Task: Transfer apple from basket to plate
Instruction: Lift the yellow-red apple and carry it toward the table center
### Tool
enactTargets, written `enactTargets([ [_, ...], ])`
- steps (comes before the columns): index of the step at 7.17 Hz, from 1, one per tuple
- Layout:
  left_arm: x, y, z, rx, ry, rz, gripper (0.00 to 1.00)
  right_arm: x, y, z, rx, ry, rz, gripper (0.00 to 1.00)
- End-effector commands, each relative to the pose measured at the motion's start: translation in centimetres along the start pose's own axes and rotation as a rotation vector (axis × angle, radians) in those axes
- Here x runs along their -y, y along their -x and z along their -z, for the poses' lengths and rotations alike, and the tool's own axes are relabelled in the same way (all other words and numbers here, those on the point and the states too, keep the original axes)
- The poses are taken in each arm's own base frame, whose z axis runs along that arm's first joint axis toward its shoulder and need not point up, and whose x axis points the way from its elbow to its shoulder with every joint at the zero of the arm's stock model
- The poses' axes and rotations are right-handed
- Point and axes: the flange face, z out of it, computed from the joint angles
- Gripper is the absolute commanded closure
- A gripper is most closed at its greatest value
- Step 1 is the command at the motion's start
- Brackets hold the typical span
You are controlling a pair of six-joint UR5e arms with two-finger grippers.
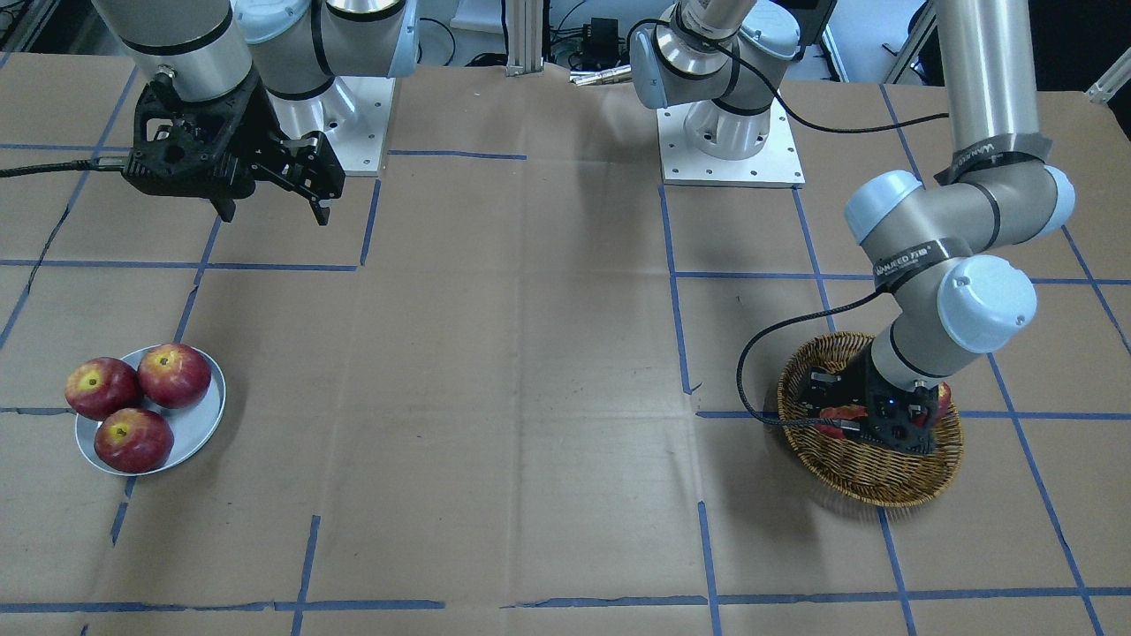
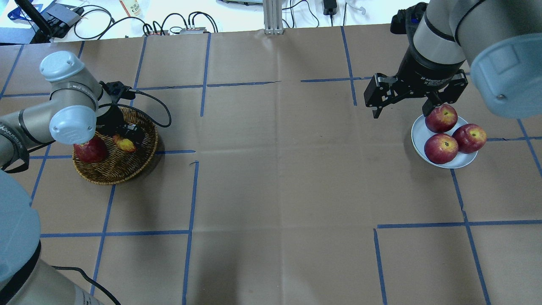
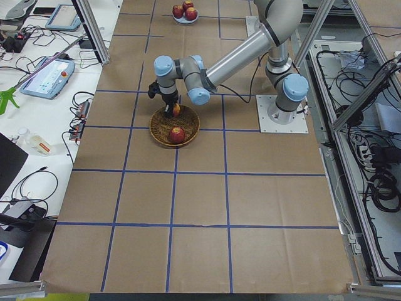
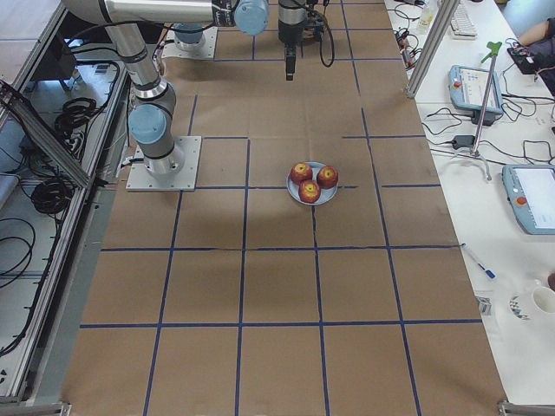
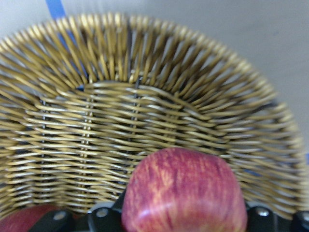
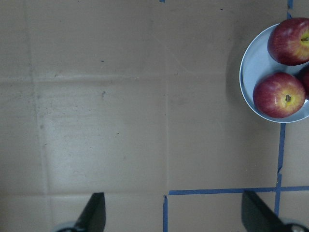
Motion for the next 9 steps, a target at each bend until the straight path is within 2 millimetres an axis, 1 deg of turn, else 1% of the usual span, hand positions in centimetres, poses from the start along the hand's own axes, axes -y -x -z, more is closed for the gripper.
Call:
enactTargets([
  [1,0.4,-12.3,4.7,0.015,-0.032,0.086,0.63,0.1,0.0,-0.1,0.002,0.001,0.0,0.0],
  [2,0.5,-18.4,4.5,0.002,-0.033,0.172,0.63,0.0,0.0,0.0,0.0,0.0,0.0,0.0],
  [3,0.7,-23.6,3.8,-0.002,-0.033,0.235,0.63,0.1,0.0,-0.1,-0.001,0.001,0.0,0.0],
  [4,1.1,-28.6,2.1,0.003,-0.031,0.219,0.62,0.0,0.0,-0.1,0.002,0.003,0.0,0.0],
  [5,1.7,-31.4,-0.2,0.003,-0.042,0.179,0.62,0.0,0.0,-0.1,0.002,0.004,0.001,0.0],
  [6,1.8,-33.0,-2.6,0.003,-0.018,0.174,0.62,0.0,0.0,-0.2,0.002,0.006,0.0,0.0],
  [7,1.7,-34.8,-3.5,0.003,-0.018,0.189,0.61,-0.1,0.0,-0.2,0.002,0.006,0.001,0.0],
  [8,2.0,-35.2,-3.5,-0.001,-0.034,0.189,0.59,0.0,0.0,-0.4,0.0,0.009,0.001,0.0],
  [9,2.9,-35.6,-3.4,-0.007,-0.047,0.186,0.59,0.0,0.0,-0.4,0.002,0.009,0.001,0.0],
])
